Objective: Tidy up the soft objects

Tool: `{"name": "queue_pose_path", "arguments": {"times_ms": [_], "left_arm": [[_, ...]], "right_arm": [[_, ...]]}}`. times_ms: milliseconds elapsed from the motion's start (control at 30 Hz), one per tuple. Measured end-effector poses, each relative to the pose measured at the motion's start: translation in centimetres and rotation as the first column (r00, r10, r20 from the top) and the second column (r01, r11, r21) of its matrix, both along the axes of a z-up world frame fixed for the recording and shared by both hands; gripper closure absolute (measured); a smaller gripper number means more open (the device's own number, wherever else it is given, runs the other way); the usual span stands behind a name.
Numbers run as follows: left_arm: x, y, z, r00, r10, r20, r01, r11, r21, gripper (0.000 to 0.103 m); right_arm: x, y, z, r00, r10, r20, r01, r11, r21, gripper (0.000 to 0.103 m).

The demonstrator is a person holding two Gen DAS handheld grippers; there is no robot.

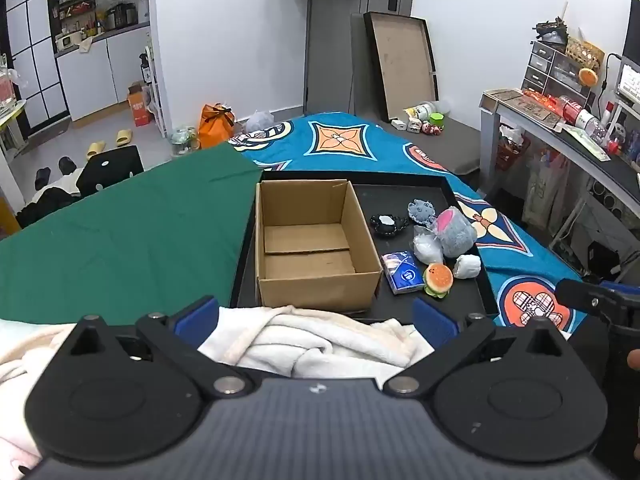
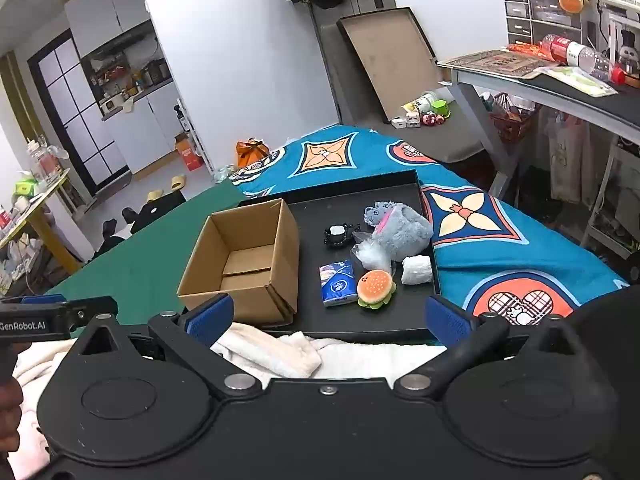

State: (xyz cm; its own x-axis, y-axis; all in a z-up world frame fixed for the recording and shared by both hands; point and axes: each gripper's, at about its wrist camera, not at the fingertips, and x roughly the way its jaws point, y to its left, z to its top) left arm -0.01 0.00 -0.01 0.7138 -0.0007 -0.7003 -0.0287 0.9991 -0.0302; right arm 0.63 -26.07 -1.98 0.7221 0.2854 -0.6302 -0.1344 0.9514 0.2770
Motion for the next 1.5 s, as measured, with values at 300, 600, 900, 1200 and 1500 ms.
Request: {"name": "queue_pose_path", "arguments": {"times_ms": [300,600,900,1200,1500], "left_arm": [[-0.6,-0.8,-0.3,1.0,0.005,-0.021,-0.005,1.0,-0.009,0.001],[-0.9,-0.2,0.5,1.0,0.004,-0.023,-0.005,1.0,-0.012,0.001],[-1.6,0.2,0.8,1.0,0.011,-0.012,-0.011,0.999,-0.031,0.001],[-2.3,0.0,1.0,0.999,-0.013,-0.029,0.012,1.0,-0.024,0.001],[-2.6,0.0,1.3,1.0,-0.01,-0.021,0.01,1.0,-0.012,0.001]], "right_arm": [[-0.9,0.4,0.5,1.0,0.005,0.023,-0.004,0.999,-0.053,0.0],[-1.6,1.1,1.2,1.0,0.006,0.012,-0.005,0.998,-0.063,0.0],[-2.1,1.5,1.4,1.0,0.003,0.009,-0.003,0.997,-0.082,0.0],[-2.5,1.5,1.7,1.0,-0.006,0.015,0.008,0.996,-0.091,0.0],[-2.8,1.2,1.9,1.0,-0.012,0.009,0.013,0.996,-0.087,0.0]]}}
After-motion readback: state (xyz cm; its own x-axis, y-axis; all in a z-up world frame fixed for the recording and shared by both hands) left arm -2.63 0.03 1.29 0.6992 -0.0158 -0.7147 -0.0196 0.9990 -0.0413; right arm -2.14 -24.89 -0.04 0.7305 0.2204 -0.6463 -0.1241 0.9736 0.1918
